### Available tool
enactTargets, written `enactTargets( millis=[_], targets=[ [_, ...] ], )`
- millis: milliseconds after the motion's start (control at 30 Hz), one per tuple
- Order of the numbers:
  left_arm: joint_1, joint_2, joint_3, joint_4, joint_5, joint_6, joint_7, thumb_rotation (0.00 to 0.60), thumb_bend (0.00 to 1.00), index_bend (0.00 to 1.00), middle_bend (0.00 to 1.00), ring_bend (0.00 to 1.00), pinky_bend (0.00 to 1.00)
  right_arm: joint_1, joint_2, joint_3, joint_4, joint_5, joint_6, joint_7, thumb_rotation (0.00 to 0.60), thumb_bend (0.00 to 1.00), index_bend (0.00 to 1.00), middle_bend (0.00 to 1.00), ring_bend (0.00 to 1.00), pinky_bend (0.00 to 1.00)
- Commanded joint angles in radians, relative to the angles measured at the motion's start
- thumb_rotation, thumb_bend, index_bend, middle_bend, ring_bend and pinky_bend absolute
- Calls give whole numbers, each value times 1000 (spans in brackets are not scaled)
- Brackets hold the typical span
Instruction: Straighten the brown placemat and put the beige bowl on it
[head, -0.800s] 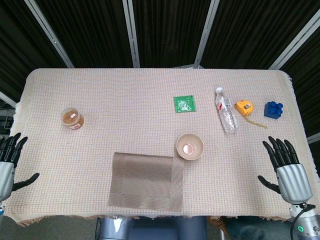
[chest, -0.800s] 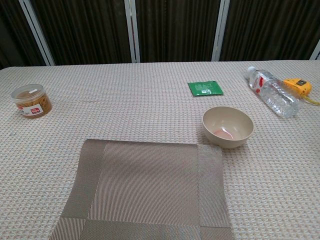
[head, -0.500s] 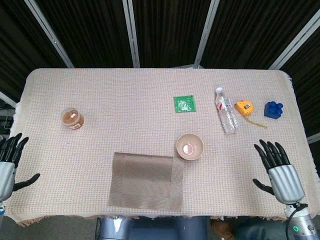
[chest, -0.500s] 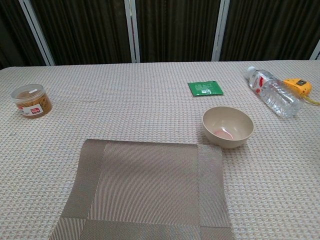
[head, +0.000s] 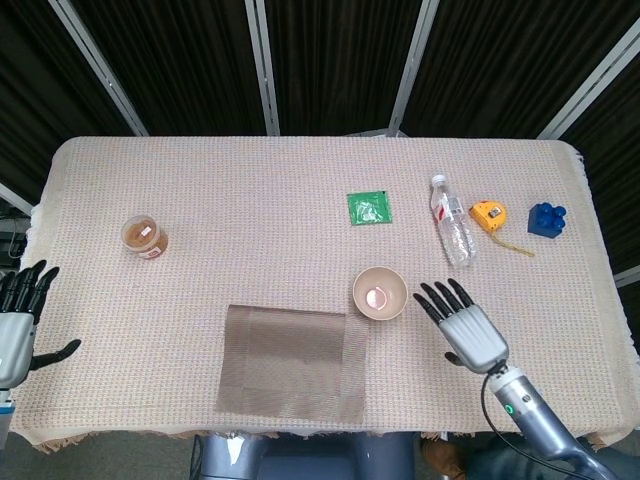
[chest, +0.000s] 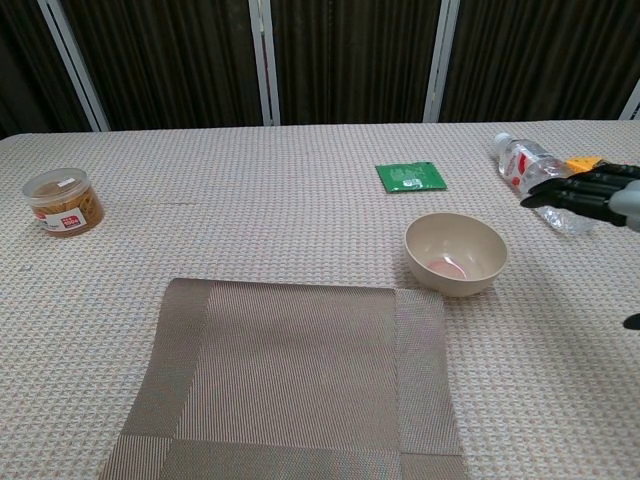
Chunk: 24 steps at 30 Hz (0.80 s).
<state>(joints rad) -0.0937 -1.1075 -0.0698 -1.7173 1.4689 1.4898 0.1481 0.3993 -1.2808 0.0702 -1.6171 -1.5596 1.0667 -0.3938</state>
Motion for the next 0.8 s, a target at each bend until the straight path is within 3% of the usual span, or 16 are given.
enactTargets(
  millis=[33, 267, 433, 500, 633, 733, 800],
  targets=[
    [-2, -2, -4, 6, -14, -7, 1, 600, 0, 0, 0, 0, 0, 64, -68, 47, 3, 111, -90, -89, 600, 0, 0, 0, 0, 0],
    [-5, -5, -8, 16, -38, -19, 1, 600, 0, 0, 0, 0, 0, 109, -134, 61, 36, 207, -146, -146, 600, 0, 29, 0, 0, 0],
    [-8, -8, -8, 17, -38, -21, 4, 600, 0, 0, 0, 0, 0, 140, -193, 63, 87, 252, -171, -171, 600, 3, 117, 0, 0, 0],
    [-10, -9, -8, 18, -39, -24, 4, 600, 0, 0, 0, 0, 0, 149, -216, 66, 106, 259, -169, -170, 600, 67, 221, 0, 0, 0],
    [-13, -9, -9, 20, -44, -30, 2, 600, 0, 0, 0, 0, 0, 159, -260, 76, 148, 256, -145, -149, 600, 355, 603, 0, 0, 0],
    [-14, -7, -11, 21, -46, -31, -5, 600, 0, 0, 0, 0, 0, 160, -301, 81, 195, 234, -108, -104, 600, 390, 733, 0, 0, 0],
    [-14, -5, -12, 21, -49, -31, -11, 600, 0, 0, 0, 0, 0, 157, -319, 80, 220, 218, -87, -62, 600, 391, 767, 0, 0, 0]
  ],
)
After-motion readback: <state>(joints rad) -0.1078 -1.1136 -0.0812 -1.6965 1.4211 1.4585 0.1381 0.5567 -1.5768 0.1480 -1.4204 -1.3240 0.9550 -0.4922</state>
